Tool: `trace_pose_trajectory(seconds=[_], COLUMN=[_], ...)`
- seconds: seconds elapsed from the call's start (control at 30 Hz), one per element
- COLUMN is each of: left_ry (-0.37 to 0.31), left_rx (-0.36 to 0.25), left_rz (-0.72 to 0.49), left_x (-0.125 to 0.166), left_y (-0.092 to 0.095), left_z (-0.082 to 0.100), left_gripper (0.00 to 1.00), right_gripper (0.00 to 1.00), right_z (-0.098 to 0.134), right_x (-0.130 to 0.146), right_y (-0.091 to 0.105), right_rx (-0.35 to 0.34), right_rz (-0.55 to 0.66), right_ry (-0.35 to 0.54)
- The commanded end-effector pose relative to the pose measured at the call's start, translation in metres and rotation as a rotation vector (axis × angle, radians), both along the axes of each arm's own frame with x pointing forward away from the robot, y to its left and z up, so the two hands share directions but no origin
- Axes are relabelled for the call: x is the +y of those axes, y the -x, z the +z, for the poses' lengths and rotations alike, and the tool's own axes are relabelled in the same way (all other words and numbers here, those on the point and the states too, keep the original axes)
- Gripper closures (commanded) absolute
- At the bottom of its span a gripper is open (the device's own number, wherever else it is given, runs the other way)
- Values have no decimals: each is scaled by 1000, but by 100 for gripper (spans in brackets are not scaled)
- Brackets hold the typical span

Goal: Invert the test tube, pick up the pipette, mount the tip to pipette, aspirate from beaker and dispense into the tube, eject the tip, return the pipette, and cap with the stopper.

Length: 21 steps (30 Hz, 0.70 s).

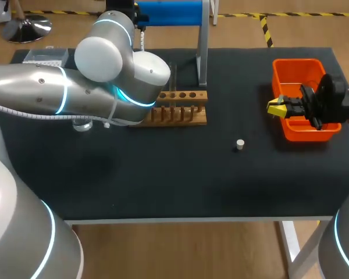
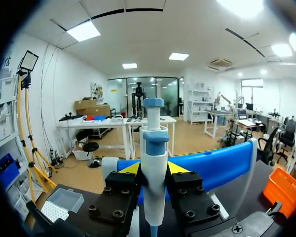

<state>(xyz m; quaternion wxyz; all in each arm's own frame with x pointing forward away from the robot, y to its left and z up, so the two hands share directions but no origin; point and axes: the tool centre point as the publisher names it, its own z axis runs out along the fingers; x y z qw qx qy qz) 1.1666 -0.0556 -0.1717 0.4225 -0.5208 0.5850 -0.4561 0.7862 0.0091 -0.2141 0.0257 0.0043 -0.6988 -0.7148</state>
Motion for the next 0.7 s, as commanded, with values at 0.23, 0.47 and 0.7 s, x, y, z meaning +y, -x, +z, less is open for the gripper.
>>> trace_pose_trajectory(seconds=[0.23, 0.47, 0.7], left_ry=[17, 48, 83], left_rx=[-6, -1, -10], left_rz=[-152, -280, -442], left_x=[9, 13, 17], left_y=[35, 59, 83], left_z=[32, 49, 66], left_gripper=[100, 100, 100], right_gripper=[100, 100, 100], right_z=[0, 0, 0], right_x=[0, 0, 0], right_y=[1, 1, 1], right_rx=[-1, -1, -1], right_rz=[-2, -2, -2], right_ry=[2, 2, 2])
